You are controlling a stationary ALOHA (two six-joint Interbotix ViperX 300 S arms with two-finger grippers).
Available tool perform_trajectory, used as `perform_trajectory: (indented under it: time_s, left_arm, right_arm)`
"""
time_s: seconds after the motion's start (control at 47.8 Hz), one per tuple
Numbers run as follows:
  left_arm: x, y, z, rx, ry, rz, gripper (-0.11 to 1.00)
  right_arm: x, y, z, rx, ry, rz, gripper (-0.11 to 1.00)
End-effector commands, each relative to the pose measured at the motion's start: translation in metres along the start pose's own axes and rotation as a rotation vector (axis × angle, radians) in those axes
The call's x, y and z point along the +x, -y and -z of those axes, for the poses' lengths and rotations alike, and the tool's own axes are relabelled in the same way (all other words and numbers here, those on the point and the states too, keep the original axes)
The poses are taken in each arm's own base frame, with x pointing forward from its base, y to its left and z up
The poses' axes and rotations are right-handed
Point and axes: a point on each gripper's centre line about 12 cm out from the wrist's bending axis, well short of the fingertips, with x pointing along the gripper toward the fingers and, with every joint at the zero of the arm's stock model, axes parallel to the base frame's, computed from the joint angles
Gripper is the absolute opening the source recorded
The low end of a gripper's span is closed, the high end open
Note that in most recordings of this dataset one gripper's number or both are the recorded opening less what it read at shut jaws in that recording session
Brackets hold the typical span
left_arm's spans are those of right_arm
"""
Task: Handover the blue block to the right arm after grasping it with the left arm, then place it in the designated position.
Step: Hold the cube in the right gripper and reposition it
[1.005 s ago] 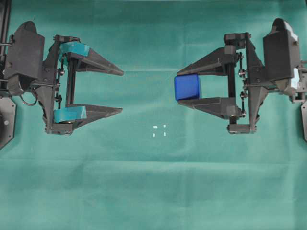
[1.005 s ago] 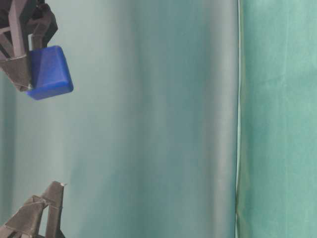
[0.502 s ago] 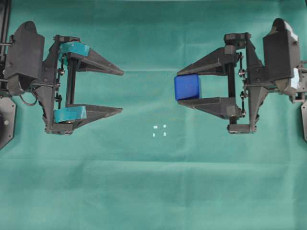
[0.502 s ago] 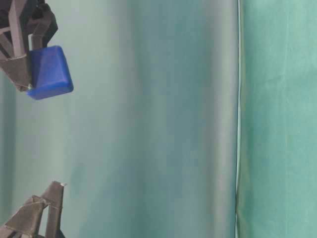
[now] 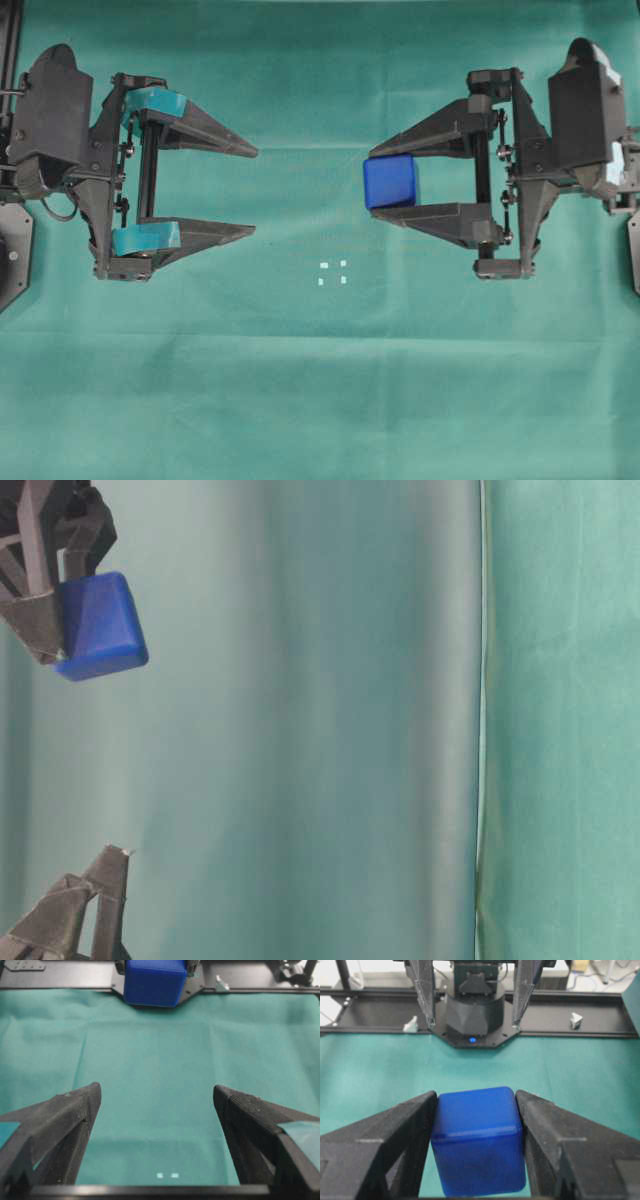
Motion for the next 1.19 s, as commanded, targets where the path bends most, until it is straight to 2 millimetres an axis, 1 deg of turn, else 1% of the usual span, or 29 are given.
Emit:
perform_trajectory:
  time_s: [0.0,0.23,0.356,0.586,0.9,1.172]
  left_arm:
    - [-0.002,-0.001,-0.013,-0.003,0.037,-0.001,1.00]
    - [-0.002,-0.001,-0.013,0.000,0.037,-0.002,1.00]
    - [-0.002,-0.001,-0.014,0.000,0.040,-0.002,1.00]
    - [-0.002,-0.001,-0.015,0.001,0.041,-0.002,1.00]
    - [-0.002,-0.001,-0.016,0.001,0.043,-0.002,1.00]
    - [-0.002,-0.001,-0.016,0.001,0.044,-0.002,1.00]
  right_arm:
    - [-0.005,-0.002,-0.014,0.009,0.040,-0.008,0.54]
    - [-0.005,-0.002,-0.014,0.013,0.039,-0.006,0.54]
    - [-0.005,-0.001,-0.011,0.018,0.018,0.006,0.54]
    - [-0.005,-0.002,-0.002,0.025,-0.057,0.031,0.54]
    - [-0.008,-0.005,0.015,0.049,-0.195,0.070,0.54]
    - [-0.008,-0.006,0.017,0.052,-0.214,0.072,0.54]
